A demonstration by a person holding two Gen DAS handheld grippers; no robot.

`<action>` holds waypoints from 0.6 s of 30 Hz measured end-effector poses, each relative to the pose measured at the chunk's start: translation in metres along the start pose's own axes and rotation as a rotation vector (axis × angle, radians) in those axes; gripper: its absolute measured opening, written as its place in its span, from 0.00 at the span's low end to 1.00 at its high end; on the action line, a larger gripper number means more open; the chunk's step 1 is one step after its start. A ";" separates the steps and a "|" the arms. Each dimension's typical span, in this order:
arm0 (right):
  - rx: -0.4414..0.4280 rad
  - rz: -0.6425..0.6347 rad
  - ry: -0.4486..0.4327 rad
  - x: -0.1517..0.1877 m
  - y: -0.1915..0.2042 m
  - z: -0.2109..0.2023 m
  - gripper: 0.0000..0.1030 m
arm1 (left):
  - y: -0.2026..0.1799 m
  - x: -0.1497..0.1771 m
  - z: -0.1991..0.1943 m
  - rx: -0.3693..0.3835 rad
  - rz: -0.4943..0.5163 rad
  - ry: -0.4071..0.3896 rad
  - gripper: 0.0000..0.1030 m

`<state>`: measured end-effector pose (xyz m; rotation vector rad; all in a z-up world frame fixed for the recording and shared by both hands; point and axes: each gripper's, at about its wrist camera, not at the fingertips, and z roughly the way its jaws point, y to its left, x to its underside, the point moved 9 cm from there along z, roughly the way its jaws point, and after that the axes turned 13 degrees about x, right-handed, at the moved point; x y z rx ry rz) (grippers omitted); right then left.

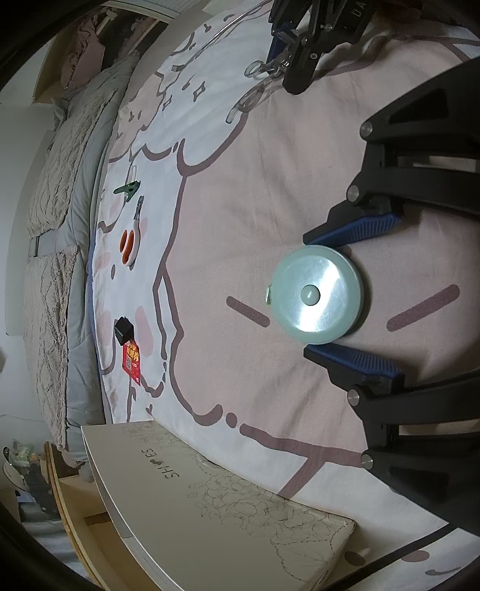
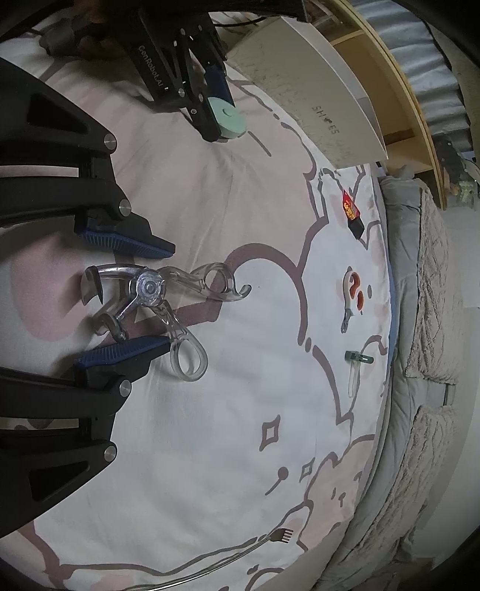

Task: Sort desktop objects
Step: 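Lift the clear clamp with the right tool and hold it raised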

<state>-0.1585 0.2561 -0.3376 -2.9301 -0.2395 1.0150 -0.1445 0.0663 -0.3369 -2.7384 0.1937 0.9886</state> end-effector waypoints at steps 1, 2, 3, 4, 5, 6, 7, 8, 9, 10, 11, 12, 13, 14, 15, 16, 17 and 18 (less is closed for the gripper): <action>0.001 -0.001 0.000 0.000 0.000 0.000 0.43 | 0.000 0.000 0.000 0.000 0.000 0.000 0.51; -0.001 0.000 0.001 0.000 0.000 0.001 0.43 | 0.000 0.000 0.000 0.000 0.000 0.000 0.51; -0.004 0.003 0.001 0.000 0.000 0.001 0.43 | 0.000 0.000 0.000 0.001 -0.001 0.000 0.52; -0.009 0.009 0.001 0.001 -0.001 0.001 0.43 | 0.000 0.000 0.000 0.003 -0.002 0.000 0.52; -0.012 0.012 0.003 0.001 -0.001 0.002 0.43 | 0.000 0.000 0.000 0.004 -0.004 0.000 0.52; -0.011 0.012 0.003 0.001 -0.001 0.002 0.43 | 0.000 0.000 0.000 0.007 -0.005 0.000 0.53; -0.009 0.011 0.000 0.001 -0.001 0.002 0.43 | 0.000 0.000 0.000 0.015 -0.010 0.000 0.55; -0.007 0.010 -0.003 0.002 0.000 0.002 0.43 | 0.000 -0.001 0.001 0.029 -0.019 0.002 0.57; -0.006 0.010 -0.005 0.002 0.000 0.002 0.43 | 0.001 -0.001 0.001 0.038 -0.024 0.004 0.58; -0.007 0.011 -0.006 0.002 0.000 0.002 0.42 | 0.000 -0.002 0.001 0.047 -0.029 0.006 0.61; -0.010 0.014 -0.005 0.002 0.000 0.002 0.42 | -0.001 -0.002 0.002 0.057 -0.031 0.010 0.64; -0.014 0.018 -0.003 0.002 -0.001 0.002 0.42 | -0.002 -0.003 0.003 0.060 -0.031 0.012 0.65; -0.015 0.020 -0.001 0.002 -0.001 0.002 0.42 | -0.002 -0.003 0.003 0.060 -0.030 0.014 0.66; -0.014 0.019 -0.001 0.002 -0.001 0.002 0.42 | -0.003 -0.004 0.004 0.057 -0.029 0.016 0.67; -0.014 0.018 -0.001 0.003 -0.001 0.002 0.42 | -0.004 -0.004 0.005 0.054 -0.029 0.018 0.68; -0.014 0.019 -0.001 0.003 -0.001 0.002 0.42 | -0.004 -0.005 0.006 0.053 -0.032 0.019 0.68; -0.015 0.020 -0.002 0.002 -0.001 0.002 0.42 | -0.004 -0.006 0.006 0.054 -0.036 0.019 0.68; -0.017 0.022 -0.004 0.002 0.000 0.001 0.42 | -0.003 -0.006 0.006 0.055 -0.040 0.019 0.68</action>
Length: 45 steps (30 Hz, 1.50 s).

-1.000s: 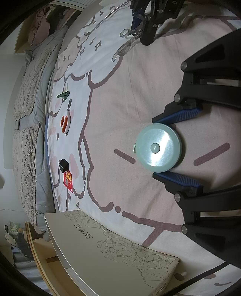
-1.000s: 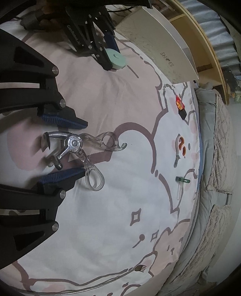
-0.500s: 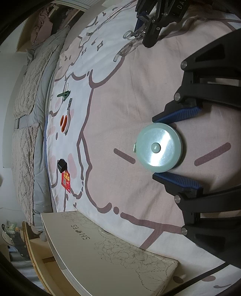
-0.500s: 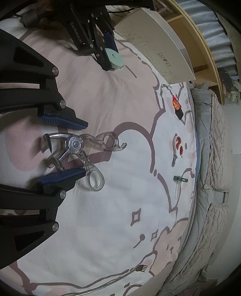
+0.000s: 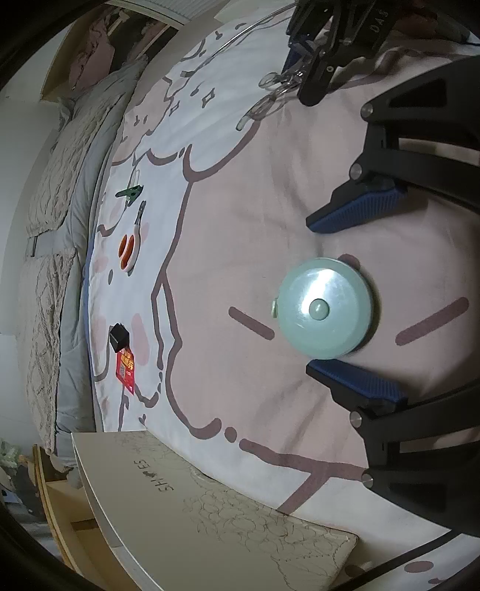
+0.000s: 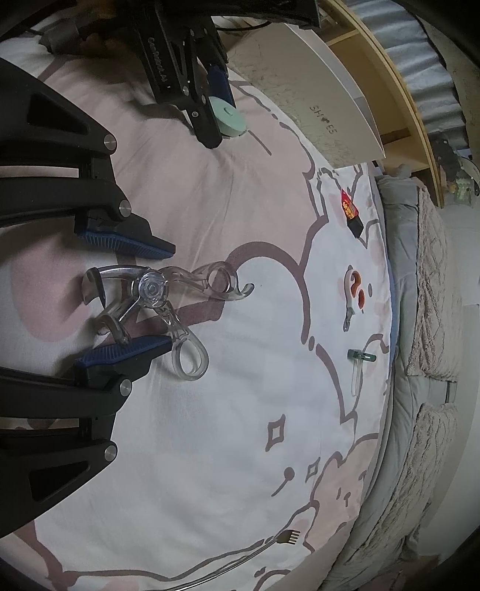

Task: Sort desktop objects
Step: 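Lift the clear clamp with the right tool and hold it raised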

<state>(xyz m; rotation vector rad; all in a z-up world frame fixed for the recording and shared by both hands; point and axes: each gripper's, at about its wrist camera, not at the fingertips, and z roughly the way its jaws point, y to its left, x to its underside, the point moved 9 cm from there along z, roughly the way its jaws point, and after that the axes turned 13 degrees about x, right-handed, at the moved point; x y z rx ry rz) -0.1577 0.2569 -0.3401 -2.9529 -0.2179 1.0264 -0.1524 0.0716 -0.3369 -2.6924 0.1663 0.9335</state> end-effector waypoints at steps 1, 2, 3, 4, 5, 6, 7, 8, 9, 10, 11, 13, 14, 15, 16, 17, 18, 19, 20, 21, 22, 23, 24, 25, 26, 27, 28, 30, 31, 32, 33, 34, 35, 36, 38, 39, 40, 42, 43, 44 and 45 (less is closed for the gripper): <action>-0.001 0.000 -0.002 0.000 0.000 0.000 0.42 | 0.000 0.000 0.000 0.000 -0.002 -0.001 0.68; -0.004 0.003 -0.002 0.000 0.000 0.000 0.42 | 0.000 0.000 0.000 -0.002 -0.001 -0.002 0.68; -0.008 0.005 -0.002 0.000 0.000 0.000 0.42 | 0.000 -0.001 0.000 -0.003 0.001 -0.003 0.68; -0.012 0.008 -0.002 0.000 -0.001 0.000 0.42 | 0.000 -0.001 0.000 -0.003 0.002 -0.003 0.68; -0.014 0.011 -0.003 0.000 -0.001 0.000 0.42 | 0.001 -0.002 -0.001 -0.003 0.003 -0.004 0.68; -0.015 0.011 -0.004 0.000 -0.001 0.000 0.42 | 0.001 -0.002 -0.001 -0.001 0.002 -0.006 0.68; -0.015 0.011 -0.005 0.000 -0.001 0.000 0.42 | 0.001 -0.002 -0.001 0.003 -0.001 -0.009 0.67; -0.014 0.011 -0.006 0.000 -0.001 0.000 0.41 | 0.001 -0.003 -0.002 0.004 -0.005 -0.013 0.63; -0.011 0.013 -0.007 0.000 -0.001 0.000 0.39 | 0.003 -0.003 -0.003 0.002 -0.010 -0.017 0.61; -0.007 0.017 -0.008 0.000 -0.002 0.000 0.36 | 0.004 -0.003 -0.004 0.001 -0.015 -0.021 0.57; -0.006 0.026 -0.009 0.000 -0.004 -0.001 0.33 | 0.005 -0.004 -0.004 -0.001 -0.021 -0.023 0.54; -0.010 0.047 -0.009 0.000 -0.009 0.000 0.29 | 0.007 -0.004 -0.005 -0.007 -0.028 -0.028 0.50; -0.014 0.053 -0.009 0.000 -0.009 -0.001 0.29 | 0.007 -0.004 -0.006 -0.009 -0.029 -0.030 0.48; -0.015 0.054 -0.011 0.000 -0.009 -0.001 0.29 | 0.007 -0.004 -0.006 -0.009 -0.030 -0.032 0.48; -0.011 0.050 -0.013 0.000 -0.009 -0.002 0.29 | 0.007 -0.004 -0.006 -0.009 -0.030 -0.032 0.48; -0.005 0.046 -0.014 0.000 -0.008 -0.002 0.29 | 0.007 -0.004 -0.006 -0.010 -0.029 -0.033 0.48; -0.003 0.043 -0.015 0.000 -0.008 -0.002 0.29 | 0.008 -0.004 -0.006 -0.011 -0.028 -0.033 0.48; -0.003 0.043 -0.016 -0.001 -0.008 -0.002 0.29 | 0.008 -0.004 -0.006 -0.012 -0.027 -0.033 0.48; -0.003 0.043 -0.016 0.000 -0.009 -0.002 0.29 | 0.007 -0.004 -0.006 -0.013 -0.027 -0.033 0.48; -0.002 0.043 -0.017 0.000 -0.009 -0.003 0.29 | 0.008 -0.004 -0.006 -0.014 -0.026 -0.033 0.48; -0.001 0.042 -0.017 0.000 -0.009 -0.002 0.29 | 0.007 -0.004 -0.006 -0.014 -0.027 -0.033 0.48; 0.000 0.040 -0.018 0.000 -0.010 -0.003 0.29 | 0.007 -0.004 -0.007 -0.015 -0.026 -0.033 0.48; 0.002 0.038 -0.018 0.000 -0.010 -0.003 0.29 | 0.008 -0.004 -0.007 -0.014 -0.026 -0.033 0.48; 0.003 0.037 -0.019 -0.001 -0.010 -0.002 0.29 | 0.007 -0.004 -0.006 -0.014 -0.026 -0.033 0.48; 0.006 0.035 -0.020 -0.001 -0.010 -0.003 0.29 | 0.007 -0.004 -0.006 -0.014 -0.026 -0.034 0.48; 0.009 0.032 -0.021 -0.001 -0.010 -0.003 0.29 | 0.007 -0.004 -0.007 -0.015 -0.026 -0.034 0.48; 0.012 0.030 -0.022 -0.001 -0.010 -0.003 0.29 | 0.007 -0.004 -0.006 -0.015 -0.026 -0.033 0.48; 0.013 0.029 -0.023 -0.001 -0.010 -0.004 0.29 | 0.007 -0.005 -0.007 -0.017 -0.025 -0.031 0.48; 0.013 0.029 -0.024 -0.001 -0.011 -0.004 0.29 | 0.008 -0.005 -0.007 -0.019 -0.025 -0.029 0.48; 0.014 0.029 -0.025 -0.001 -0.011 -0.005 0.29 | 0.007 -0.005 -0.007 -0.020 -0.023 -0.028 0.48; 0.015 0.028 -0.026 -0.002 -0.011 -0.005 0.29 | 0.007 -0.005 -0.007 -0.022 -0.022 -0.027 0.48; 0.015 0.028 -0.027 -0.003 -0.011 -0.006 0.29 | 0.006 -0.005 -0.008 -0.022 -0.023 -0.026 0.48; 0.014 0.029 -0.027 -0.003 -0.011 -0.006 0.29 | 0.006 -0.006 -0.008 -0.021 -0.024 -0.026 0.48; 0.013 0.030 -0.027 -0.003 -0.011 -0.007 0.29 | 0.006 -0.006 -0.008 -0.021 -0.025 -0.026 0.48; 0.011 0.034 -0.027 -0.003 -0.011 -0.008 0.29 | 0.006 -0.006 -0.009 -0.019 -0.028 -0.026 0.48; 0.010 0.036 -0.027 -0.003 -0.012 -0.008 0.29 | 0.006 -0.006 -0.009 -0.019 -0.028 -0.026 0.48; 0.008 0.037 -0.024 -0.003 -0.012 -0.008 0.29 | 0.006 -0.006 -0.009 -0.020 -0.027 -0.025 0.48; 0.002 0.040 -0.017 -0.001 -0.012 -0.009 0.29 | 0.005 -0.005 -0.010 -0.020 -0.025 -0.023 0.48; -0.001 0.039 -0.015 0.000 -0.011 -0.010 0.29 | 0.005 -0.004 -0.011 -0.020 -0.023 -0.022 0.48; -0.003 0.039 -0.013 0.001 -0.011 -0.011 0.29 | 0.004 -0.003 -0.012 -0.021 -0.021 -0.022 0.48; -0.006 0.038 -0.011 0.002 -0.011 -0.012 0.29 | 0.004 -0.002 -0.013 -0.021 -0.018 -0.024 0.48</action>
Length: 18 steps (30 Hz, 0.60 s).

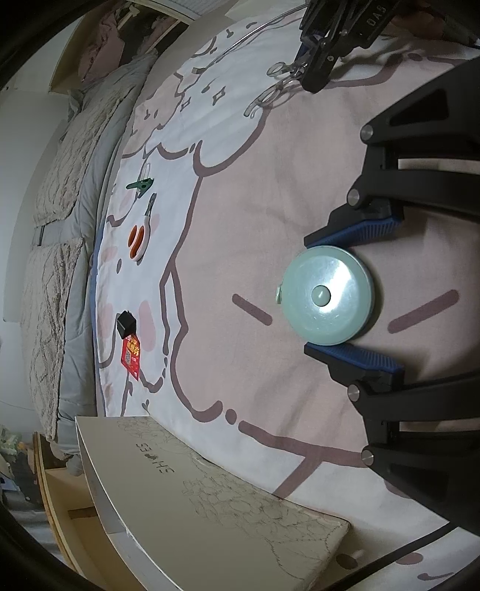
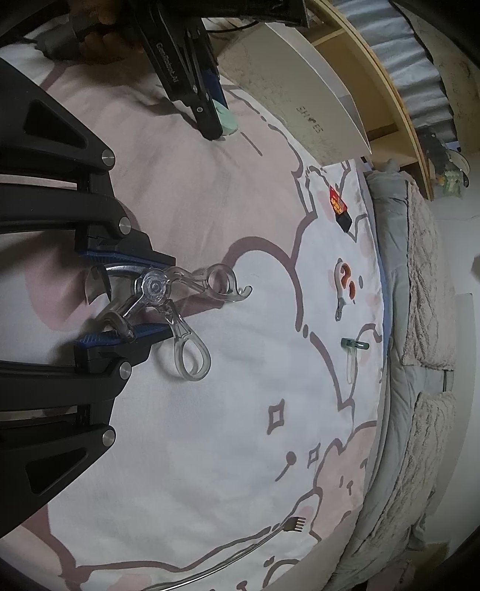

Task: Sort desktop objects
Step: 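Lift the clear clamp with the right tool and hold it raised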

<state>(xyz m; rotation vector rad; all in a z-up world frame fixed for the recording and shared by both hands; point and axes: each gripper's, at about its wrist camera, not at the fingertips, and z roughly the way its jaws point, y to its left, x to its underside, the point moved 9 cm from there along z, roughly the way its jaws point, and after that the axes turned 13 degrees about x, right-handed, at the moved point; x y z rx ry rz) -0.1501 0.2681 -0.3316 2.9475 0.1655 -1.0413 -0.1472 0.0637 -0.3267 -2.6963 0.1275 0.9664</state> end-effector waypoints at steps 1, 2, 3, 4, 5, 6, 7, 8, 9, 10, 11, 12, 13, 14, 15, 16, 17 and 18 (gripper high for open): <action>-0.001 -0.001 0.001 0.001 0.000 0.000 0.29 | 0.000 0.001 -0.001 0.000 0.003 -0.001 0.48; -0.001 -0.004 0.001 0.001 0.000 -0.001 0.29 | -0.001 0.003 -0.002 0.000 0.003 -0.002 0.48; -0.001 -0.004 0.001 0.001 0.000 -0.002 0.29 | -0.001 0.003 -0.003 0.001 0.003 -0.002 0.48; -0.001 -0.006 0.001 0.002 0.000 -0.003 0.29 | -0.001 0.003 -0.004 0.004 0.000 -0.002 0.48; 0.000 -0.007 0.001 0.002 0.000 -0.004 0.29 | -0.002 0.004 -0.005 0.007 -0.006 -0.003 0.48; 0.000 -0.009 0.001 0.002 0.000 -0.005 0.29 | -0.002 0.004 -0.006 0.012 -0.015 -0.004 0.48; 0.001 -0.013 -0.001 0.002 0.000 -0.006 0.29 | -0.002 0.004 -0.008 0.014 -0.020 -0.005 0.48; 0.001 -0.018 -0.003 0.002 0.001 -0.007 0.29 | -0.003 0.005 -0.009 0.015 -0.022 -0.006 0.48; 0.003 -0.027 -0.010 0.002 0.001 -0.010 0.29 | -0.003 0.005 -0.010 0.017 -0.023 -0.008 0.48; 0.005 -0.034 -0.016 0.001 0.002 -0.012 0.29 | -0.004 0.004 -0.011 0.017 -0.023 -0.010 0.48; 0.007 -0.040 -0.022 0.001 0.002 -0.013 0.29 | -0.005 0.003 -0.012 0.018 -0.023 -0.014 0.48; 0.010 -0.047 -0.031 0.000 0.003 -0.016 0.29 | -0.006 0.003 -0.013 0.019 -0.023 -0.017 0.48; 0.010 -0.051 -0.036 -0.001 0.003 -0.017 0.29 | -0.006 0.002 -0.014 0.020 -0.023 -0.019 0.48; 0.012 -0.054 -0.040 -0.001 0.002 -0.018 0.29 | -0.008 0.000 -0.015 0.023 -0.024 -0.022 0.48; 0.015 -0.056 -0.047 -0.002 0.002 -0.020 0.29 | -0.009 -0.001 -0.016 0.027 -0.025 -0.025 0.48; 0.016 -0.055 -0.051 -0.003 0.001 -0.021 0.29 | -0.011 -0.002 -0.017 0.030 -0.025 -0.028 0.48; 0.019 -0.054 -0.056 -0.004 -0.001 -0.023 0.29 | -0.013 -0.003 -0.018 0.033 -0.023 -0.031 0.48; 0.026 -0.051 -0.064 -0.005 -0.003 -0.024 0.29 | -0.015 -0.005 -0.019 0.036 -0.019 -0.034 0.48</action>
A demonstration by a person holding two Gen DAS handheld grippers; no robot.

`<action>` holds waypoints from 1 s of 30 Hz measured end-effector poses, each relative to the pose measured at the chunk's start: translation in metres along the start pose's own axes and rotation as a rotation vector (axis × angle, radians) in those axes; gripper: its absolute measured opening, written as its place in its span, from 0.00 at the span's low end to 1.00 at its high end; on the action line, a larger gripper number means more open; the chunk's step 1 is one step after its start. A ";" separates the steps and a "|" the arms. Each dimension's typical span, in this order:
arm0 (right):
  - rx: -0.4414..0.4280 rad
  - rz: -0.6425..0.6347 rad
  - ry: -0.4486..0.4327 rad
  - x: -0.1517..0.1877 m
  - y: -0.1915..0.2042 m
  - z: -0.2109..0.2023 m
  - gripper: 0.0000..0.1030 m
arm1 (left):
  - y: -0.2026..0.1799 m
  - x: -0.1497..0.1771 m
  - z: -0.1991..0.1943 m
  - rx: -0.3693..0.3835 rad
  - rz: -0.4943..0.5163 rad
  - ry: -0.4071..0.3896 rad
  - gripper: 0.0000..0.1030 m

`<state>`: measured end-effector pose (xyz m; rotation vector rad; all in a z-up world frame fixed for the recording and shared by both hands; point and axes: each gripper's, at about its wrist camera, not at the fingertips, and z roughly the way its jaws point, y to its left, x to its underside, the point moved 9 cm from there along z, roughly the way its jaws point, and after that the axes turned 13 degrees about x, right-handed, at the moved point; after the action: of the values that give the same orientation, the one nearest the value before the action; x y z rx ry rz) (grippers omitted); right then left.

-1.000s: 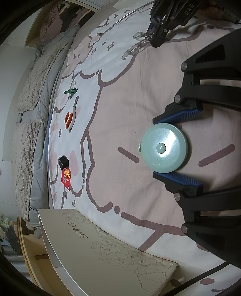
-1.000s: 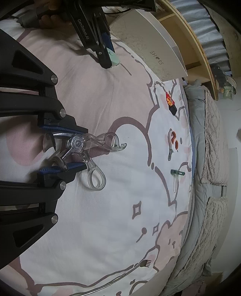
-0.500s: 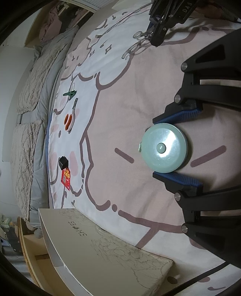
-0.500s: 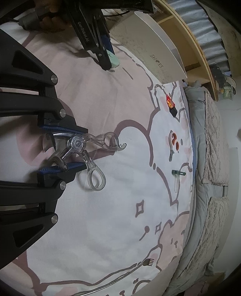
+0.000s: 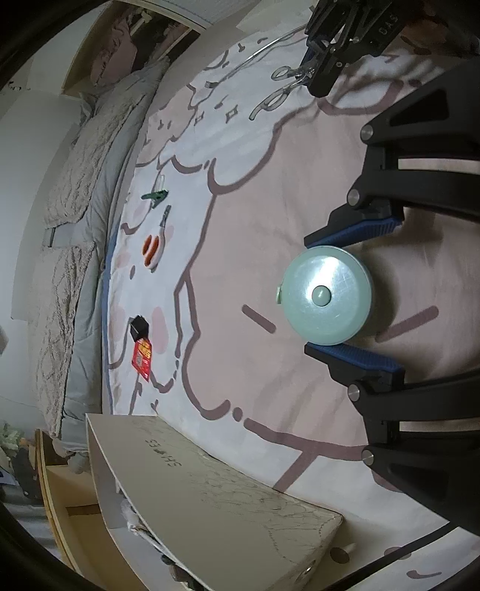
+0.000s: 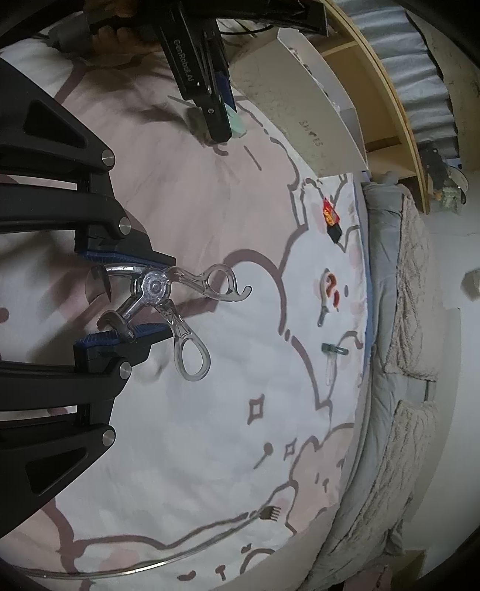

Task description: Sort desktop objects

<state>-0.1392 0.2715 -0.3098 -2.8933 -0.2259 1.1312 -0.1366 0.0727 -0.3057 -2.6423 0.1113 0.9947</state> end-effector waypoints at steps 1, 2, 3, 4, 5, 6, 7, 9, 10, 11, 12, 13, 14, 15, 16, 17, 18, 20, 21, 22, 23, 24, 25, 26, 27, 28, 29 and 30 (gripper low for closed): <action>0.007 0.001 -0.006 -0.002 -0.002 -0.001 0.29 | -0.002 -0.001 0.000 0.002 0.002 -0.002 0.48; 0.013 0.001 -0.011 -0.003 -0.004 -0.003 0.29 | -0.004 -0.003 -0.002 0.006 0.005 -0.005 0.48; 0.023 0.004 -0.019 -0.006 -0.006 -0.005 0.29 | -0.006 -0.005 -0.003 0.008 0.007 -0.008 0.48; 0.027 0.007 -0.026 -0.008 -0.008 -0.007 0.29 | -0.008 -0.008 -0.004 0.011 0.010 -0.013 0.48; 0.030 0.010 -0.034 -0.011 -0.009 -0.009 0.29 | -0.010 -0.010 -0.005 0.013 0.013 -0.017 0.48; 0.034 0.010 -0.046 -0.016 -0.011 -0.013 0.29 | -0.012 -0.013 -0.006 0.015 0.016 -0.022 0.48; 0.035 0.009 -0.053 -0.018 -0.011 -0.015 0.29 | -0.014 -0.015 -0.007 0.016 0.018 -0.027 0.48; 0.051 -0.008 -0.067 -0.025 -0.011 -0.019 0.29 | -0.016 -0.021 -0.011 0.008 0.027 -0.033 0.48; 0.056 -0.019 -0.067 -0.027 -0.011 -0.021 0.29 | -0.018 -0.023 -0.013 0.009 0.030 -0.038 0.48; 0.052 -0.020 -0.066 -0.028 -0.011 -0.022 0.29 | -0.018 -0.025 -0.015 0.010 0.031 -0.042 0.48; 0.034 -0.024 -0.076 -0.031 -0.009 -0.026 0.29 | -0.019 -0.028 -0.018 0.011 0.032 -0.048 0.48; 0.041 -0.033 -0.082 -0.033 -0.009 -0.030 0.29 | -0.019 -0.030 -0.020 0.011 0.033 -0.054 0.48; 0.047 -0.044 -0.087 -0.036 -0.009 -0.032 0.29 | -0.020 -0.033 -0.022 0.011 0.034 -0.059 0.48; 0.048 -0.054 -0.096 -0.040 -0.009 -0.036 0.29 | -0.020 -0.035 -0.025 0.011 0.034 -0.066 0.48; 0.050 -0.057 -0.103 -0.042 -0.009 -0.039 0.29 | -0.020 -0.037 -0.027 0.010 0.034 -0.071 0.48; 0.051 -0.059 -0.109 -0.044 -0.009 -0.043 0.29 | -0.020 -0.041 -0.031 0.011 0.033 -0.078 0.48; 0.053 -0.060 -0.117 -0.048 -0.010 -0.046 0.29 | -0.020 -0.042 -0.033 0.012 0.033 -0.082 0.48; 0.058 -0.065 -0.128 -0.053 -0.010 -0.051 0.29 | -0.020 -0.046 -0.037 0.012 0.033 -0.091 0.48; 0.060 -0.065 -0.137 -0.056 -0.011 -0.055 0.29 | -0.021 -0.049 -0.041 0.012 0.034 -0.097 0.48; 0.060 -0.065 -0.143 -0.059 -0.011 -0.058 0.29 | -0.021 -0.051 -0.043 0.012 0.035 -0.101 0.48; 0.063 -0.066 -0.148 -0.061 -0.011 -0.061 0.29 | -0.022 -0.054 -0.046 0.012 0.037 -0.107 0.48; 0.065 -0.067 -0.156 -0.064 -0.011 -0.064 0.29 | -0.022 -0.056 -0.048 0.012 0.039 -0.111 0.48; 0.066 -0.068 -0.162 -0.066 -0.011 -0.067 0.29 | -0.023 -0.059 -0.051 0.012 0.041 -0.116 0.48; 0.067 -0.070 -0.166 -0.068 -0.011 -0.070 0.29 | -0.024 -0.061 -0.053 0.012 0.041 -0.119 0.48; 0.071 -0.072 -0.174 -0.071 -0.010 -0.074 0.29 | -0.024 -0.063 -0.056 0.013 0.041 -0.124 0.48; 0.072 -0.075 -0.178 -0.073 -0.010 -0.077 0.29 | -0.024 -0.065 -0.058 0.013 0.039 -0.126 0.48; 0.074 -0.076 -0.185 -0.076 -0.009 -0.080 0.29 | -0.024 -0.068 -0.061 0.016 0.033 -0.129 0.48; 0.075 -0.076 -0.191 -0.078 -0.009 -0.082 0.29 | -0.023 -0.070 -0.063 0.018 0.029 -0.131 0.48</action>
<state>-0.1413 0.2719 -0.1961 -2.6881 -0.2887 1.3714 -0.1454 0.0719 -0.2096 -2.5577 0.1277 1.1674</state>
